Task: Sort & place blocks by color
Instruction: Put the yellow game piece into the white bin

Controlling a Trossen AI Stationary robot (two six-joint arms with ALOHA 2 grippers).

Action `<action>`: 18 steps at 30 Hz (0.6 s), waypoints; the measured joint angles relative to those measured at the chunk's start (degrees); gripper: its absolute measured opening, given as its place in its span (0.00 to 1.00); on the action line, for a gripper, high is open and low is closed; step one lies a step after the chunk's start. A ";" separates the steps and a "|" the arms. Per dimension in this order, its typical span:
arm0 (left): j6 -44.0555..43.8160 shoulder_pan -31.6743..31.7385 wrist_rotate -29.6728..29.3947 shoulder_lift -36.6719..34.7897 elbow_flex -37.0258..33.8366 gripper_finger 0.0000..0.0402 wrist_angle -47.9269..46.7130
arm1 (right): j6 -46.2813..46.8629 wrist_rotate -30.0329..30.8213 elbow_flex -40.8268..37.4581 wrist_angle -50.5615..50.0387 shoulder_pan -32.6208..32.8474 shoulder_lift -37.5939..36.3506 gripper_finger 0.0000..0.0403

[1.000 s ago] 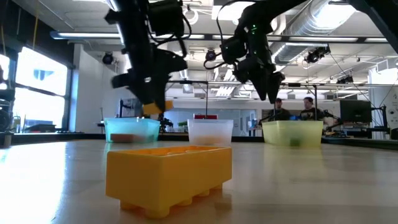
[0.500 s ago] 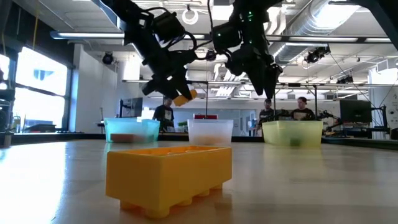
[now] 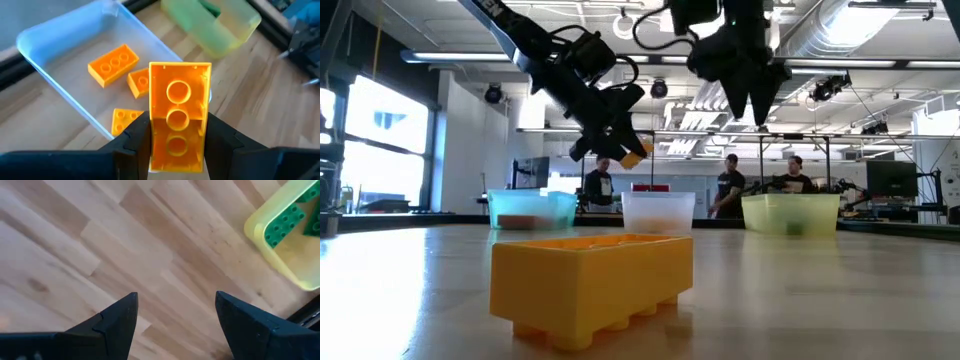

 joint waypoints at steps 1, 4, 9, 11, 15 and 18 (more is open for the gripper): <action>0.17 0.00 0.01 0.40 -0.04 0.28 0.39 | 0.97 0.00 0.00 -0.02 0.60 -0.65 0.63; 2.21 0.07 0.18 1.56 -0.04 0.28 2.86 | 3.43 -0.02 0.00 -0.05 2.59 -2.32 0.63; 3.36 0.15 0.14 3.29 -0.04 0.34 5.29 | 7.39 1.16 0.01 -0.44 6.63 -3.84 0.63; 4.04 0.24 0.14 3.34 -0.04 0.37 5.62 | 8.61 2.26 0.01 -0.80 8.60 -3.83 0.63; 5.87 0.24 0.14 3.41 -0.04 0.45 5.62 | 11.57 4.09 0.02 -1.56 13.05 -3.60 0.63; 5.87 0.24 0.23 3.41 -0.04 0.51 5.67 | 14.24 5.46 0.02 -2.01 16.53 -3.52 0.63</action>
